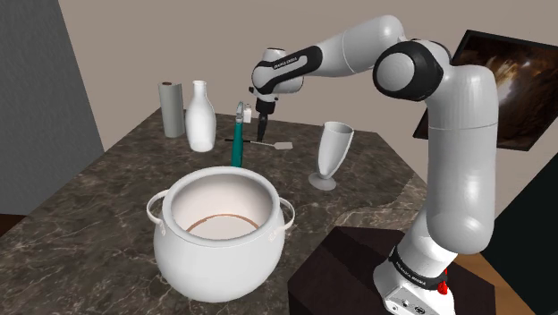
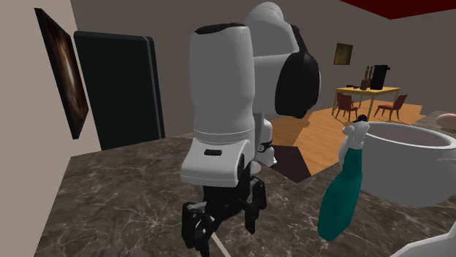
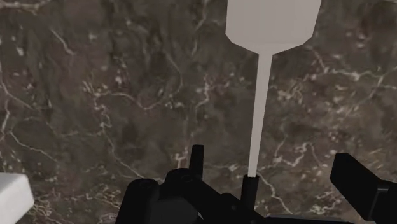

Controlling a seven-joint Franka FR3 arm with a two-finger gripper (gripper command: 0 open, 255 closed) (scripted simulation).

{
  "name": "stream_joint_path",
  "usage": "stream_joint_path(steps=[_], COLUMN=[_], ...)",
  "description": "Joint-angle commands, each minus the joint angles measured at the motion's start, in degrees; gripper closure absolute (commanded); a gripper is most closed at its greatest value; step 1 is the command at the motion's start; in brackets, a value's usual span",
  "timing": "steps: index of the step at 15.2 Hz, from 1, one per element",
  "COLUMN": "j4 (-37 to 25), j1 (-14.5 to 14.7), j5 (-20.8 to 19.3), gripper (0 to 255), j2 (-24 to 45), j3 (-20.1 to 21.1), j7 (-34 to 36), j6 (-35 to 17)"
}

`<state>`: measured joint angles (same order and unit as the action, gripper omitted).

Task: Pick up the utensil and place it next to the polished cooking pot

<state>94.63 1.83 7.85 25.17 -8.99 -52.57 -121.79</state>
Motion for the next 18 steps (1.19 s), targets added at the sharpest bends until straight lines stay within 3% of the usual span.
stream_joint_path(steps=[1, 11, 12, 18], j4=[0.4, 1.0, 1.0, 0.9], j1=[-0.1, -0.1, -0.1, -0.1], j5=[0.2, 0.4, 0.4, 0.4], gripper=[0, 0, 255, 255], j2=[0.9, 1.9, 1.9, 1.9], j3=[0.1, 0.2, 0.2, 0.3], j7=[-0.2, -0.4, -0.4, -0.4], j6=[-1.3, -2.8, -2.8, -2.8])
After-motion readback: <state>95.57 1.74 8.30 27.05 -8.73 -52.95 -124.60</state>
